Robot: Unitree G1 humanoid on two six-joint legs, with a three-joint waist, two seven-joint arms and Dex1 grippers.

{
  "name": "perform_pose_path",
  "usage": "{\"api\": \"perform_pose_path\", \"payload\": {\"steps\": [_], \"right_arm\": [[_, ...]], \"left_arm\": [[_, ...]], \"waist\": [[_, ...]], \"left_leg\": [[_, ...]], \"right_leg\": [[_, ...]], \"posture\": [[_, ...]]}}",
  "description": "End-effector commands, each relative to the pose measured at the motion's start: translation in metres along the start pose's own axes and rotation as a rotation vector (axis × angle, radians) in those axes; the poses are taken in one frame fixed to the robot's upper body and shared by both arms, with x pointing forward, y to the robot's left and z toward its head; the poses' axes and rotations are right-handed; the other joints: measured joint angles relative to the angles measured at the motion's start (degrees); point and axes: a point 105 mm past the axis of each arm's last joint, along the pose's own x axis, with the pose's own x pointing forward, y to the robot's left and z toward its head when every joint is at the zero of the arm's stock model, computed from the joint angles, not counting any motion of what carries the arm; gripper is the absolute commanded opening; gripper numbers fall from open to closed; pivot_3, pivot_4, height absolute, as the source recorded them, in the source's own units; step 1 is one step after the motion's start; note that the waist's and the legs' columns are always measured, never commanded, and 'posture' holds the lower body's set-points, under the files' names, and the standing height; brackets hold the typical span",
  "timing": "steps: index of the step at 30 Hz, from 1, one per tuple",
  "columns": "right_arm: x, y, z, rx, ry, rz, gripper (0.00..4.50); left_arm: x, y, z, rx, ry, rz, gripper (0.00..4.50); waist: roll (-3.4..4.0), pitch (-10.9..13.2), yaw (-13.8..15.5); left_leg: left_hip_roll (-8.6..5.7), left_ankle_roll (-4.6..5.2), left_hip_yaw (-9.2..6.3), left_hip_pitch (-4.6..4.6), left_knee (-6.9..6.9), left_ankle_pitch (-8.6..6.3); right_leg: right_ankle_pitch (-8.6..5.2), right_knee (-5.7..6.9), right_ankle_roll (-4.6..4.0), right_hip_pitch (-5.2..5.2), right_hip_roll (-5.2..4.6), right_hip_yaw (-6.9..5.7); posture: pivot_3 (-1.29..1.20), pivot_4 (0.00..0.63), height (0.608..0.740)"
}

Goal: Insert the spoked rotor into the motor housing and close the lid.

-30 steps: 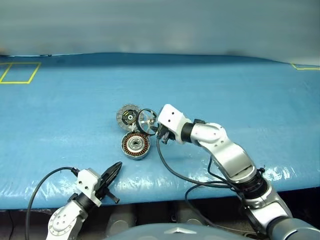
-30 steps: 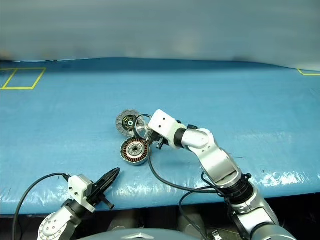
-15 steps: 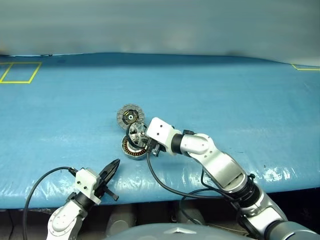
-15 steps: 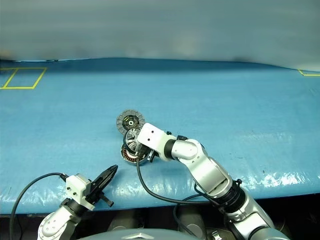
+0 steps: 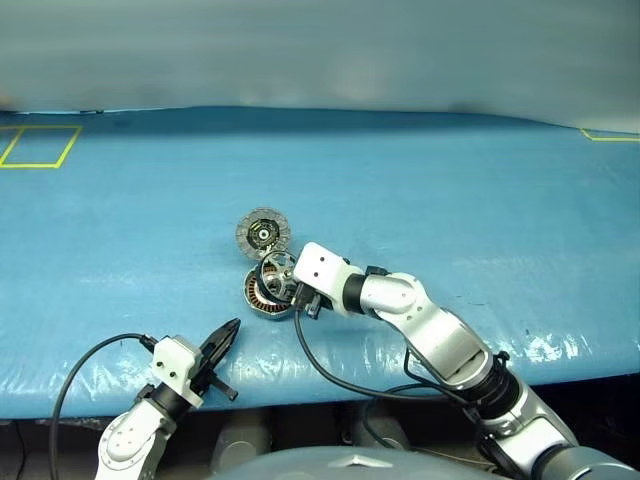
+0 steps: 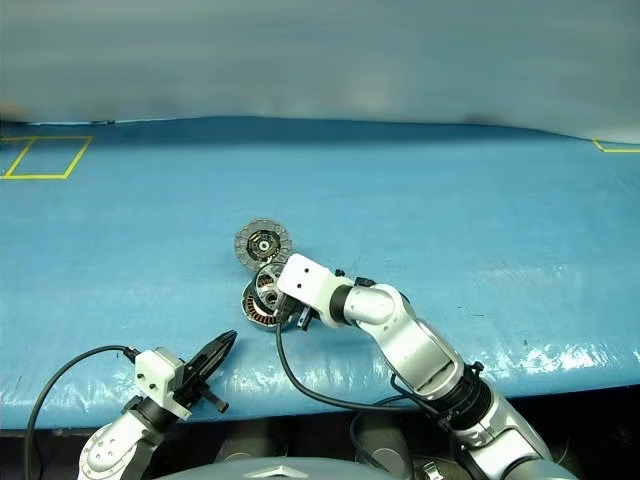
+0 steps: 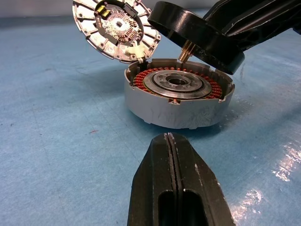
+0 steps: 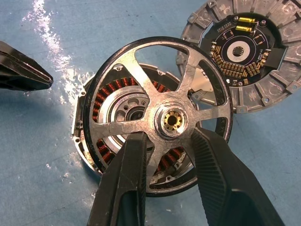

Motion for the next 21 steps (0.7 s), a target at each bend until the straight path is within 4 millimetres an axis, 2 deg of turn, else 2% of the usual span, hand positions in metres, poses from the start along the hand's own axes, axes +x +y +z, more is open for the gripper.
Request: {"api": "perform_pose_path", "payload": {"steps": [1, 9, 15, 21], "right_arm": [[0.003, 0.014, 0.001, 0.005, -0.013, 0.06, 1.12], [0.009, 0.027, 0.005, 0.013, -0.026, 0.094, 1.12], [0.013, 0.019, 0.008, 0.047, -0.037, 0.042, 1.12], [0.0, 0.009, 0.024, 0.067, -0.096, 0.039, 1.12]], "left_arm": [[-0.001, 0.001, 0.004, 0.015, -0.026, 0.005, 0.0], [0.001, 0.001, 0.004, 0.009, -0.027, 0.006, 0.0], [0.002, 0.0, 0.004, 0.004, -0.029, 0.006, 0.0], [0.002, -0.001, 0.004, 0.002, -0.027, 0.003, 0.0]], "waist": [[-0.03, -0.03, -0.02], [-0.07, -0.07, -0.26], [-0.09, -0.08, -0.28], [-0.1, -0.08, 0.14]], "left_leg": [[0.0, 0.0, 0.0, 0.02, 0.0, 0.0], [0.04, 0.0, 0.01, 0.32, -0.05, 0.0], [0.05, -0.01, 0.01, 0.48, -0.05, 0.0], [0.0, 0.0, 0.02, 0.45, -0.06, 0.0]], "right_leg": [[0.0, 0.0, 0.0, 0.02, 0.0, 0.0], [-0.12, 0.01, -0.21, 0.13, 0.02, 0.01], [-0.18, 0.03, -0.31, 0.15, 0.01, 0.01], [-0.18, -0.01, -0.3, 0.14, -0.05, 0.02]], "posture": [[0.0, 0.15, 0.74], [0.0, 0.15, 0.74], [0.0, 0.15, 0.74], [0.0, 0.15, 0.74]]}}
